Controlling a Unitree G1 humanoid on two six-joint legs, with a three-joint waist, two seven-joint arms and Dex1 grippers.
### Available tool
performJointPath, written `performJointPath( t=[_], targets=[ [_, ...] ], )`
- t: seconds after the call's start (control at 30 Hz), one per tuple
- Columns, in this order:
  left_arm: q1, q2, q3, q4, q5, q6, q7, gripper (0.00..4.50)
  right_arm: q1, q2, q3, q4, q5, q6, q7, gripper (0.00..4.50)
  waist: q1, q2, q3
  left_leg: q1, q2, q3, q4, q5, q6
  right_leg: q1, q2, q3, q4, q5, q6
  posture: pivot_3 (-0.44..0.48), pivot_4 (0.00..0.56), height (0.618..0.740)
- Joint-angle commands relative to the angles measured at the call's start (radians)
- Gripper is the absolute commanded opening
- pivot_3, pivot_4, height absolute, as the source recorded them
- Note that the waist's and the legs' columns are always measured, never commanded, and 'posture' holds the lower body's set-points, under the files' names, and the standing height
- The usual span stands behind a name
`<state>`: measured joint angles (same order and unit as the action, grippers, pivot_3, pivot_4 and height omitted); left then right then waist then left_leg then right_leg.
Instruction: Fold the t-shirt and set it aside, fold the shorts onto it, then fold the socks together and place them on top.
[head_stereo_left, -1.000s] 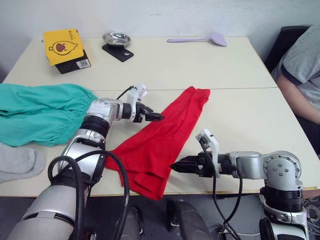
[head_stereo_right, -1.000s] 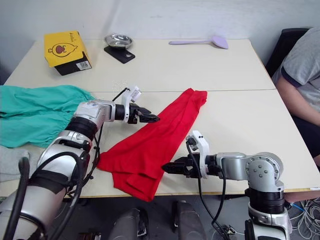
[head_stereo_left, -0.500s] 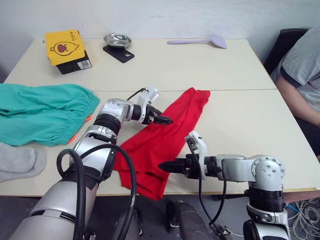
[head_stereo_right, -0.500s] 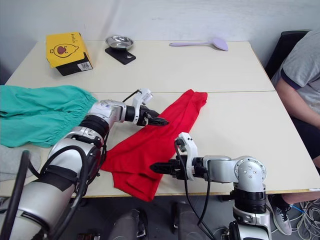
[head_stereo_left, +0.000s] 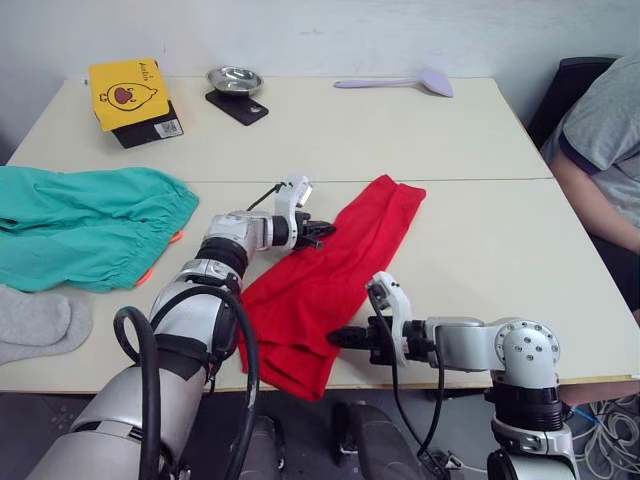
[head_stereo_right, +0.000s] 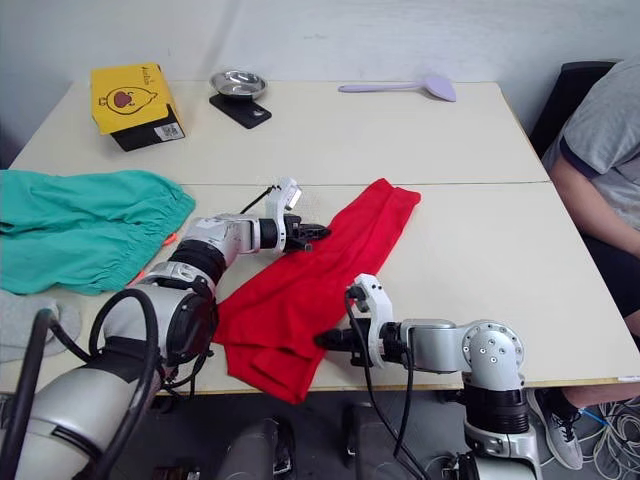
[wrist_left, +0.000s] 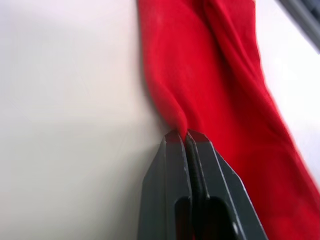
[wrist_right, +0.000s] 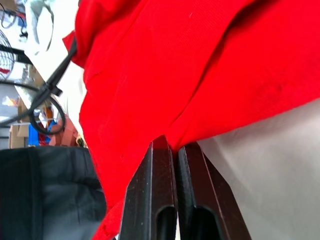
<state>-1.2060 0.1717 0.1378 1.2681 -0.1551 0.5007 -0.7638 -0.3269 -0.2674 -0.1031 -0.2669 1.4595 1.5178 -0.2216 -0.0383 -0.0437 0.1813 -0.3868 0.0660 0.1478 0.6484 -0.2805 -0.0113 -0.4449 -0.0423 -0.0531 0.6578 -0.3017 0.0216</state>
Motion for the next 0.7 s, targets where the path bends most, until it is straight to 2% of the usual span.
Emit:
performJointPath(
  t=[0.03,0.23,0.4,0.53,0.7],
  targets=[
    [0.048,0.019,0.047,-0.061,-0.040,-0.006,0.027,0.01,0.008,-0.063,0.000,-0.018,0.062,-0.029,0.014,0.00,0.001,0.000,0.000,0.000,0.000,0.000,0.000,0.000,-0.001,0.000,0.000,0.000,0.000,0.000,0.000,0.000,0.150,0.740],
    [0.124,0.050,0.091,-0.206,-0.082,-0.005,0.073,0.01,-0.018,-0.192,-0.001,0.008,0.089,-0.061,0.056,0.00,-0.001,0.000,0.000,0.000,0.000,0.000,0.000,0.001,-0.001,0.000,0.000,0.000,0.000,0.000,0.000,0.000,0.150,0.740],
    [0.287,0.056,0.093,-0.566,-0.114,0.094,0.168,0.01,-0.069,-0.308,0.004,0.057,0.046,-0.047,0.150,0.00,0.002,0.001,0.000,0.000,0.000,0.000,0.000,0.001,-0.002,0.000,0.000,0.000,0.000,0.000,0.000,0.000,0.150,0.740],
    [0.450,0.059,0.064,-0.871,-0.111,0.161,0.239,0.01,-0.115,-0.357,0.032,0.094,-0.027,-0.048,0.239,0.00,0.005,0.001,0.000,0.000,0.000,0.001,0.000,0.001,-0.002,0.000,0.000,0.001,0.000,0.000,0.000,0.000,0.150,0.740],
    [0.560,0.021,0.138,-1.096,-0.174,0.236,0.367,0.01,-0.169,-0.389,0.076,0.124,-0.144,-0.059,0.376,0.00,0.011,0.001,0.000,0.000,0.000,0.000,0.001,0.002,-0.002,0.000,0.000,0.001,0.000,0.001,0.001,0.000,0.150,0.740]
  ],
)
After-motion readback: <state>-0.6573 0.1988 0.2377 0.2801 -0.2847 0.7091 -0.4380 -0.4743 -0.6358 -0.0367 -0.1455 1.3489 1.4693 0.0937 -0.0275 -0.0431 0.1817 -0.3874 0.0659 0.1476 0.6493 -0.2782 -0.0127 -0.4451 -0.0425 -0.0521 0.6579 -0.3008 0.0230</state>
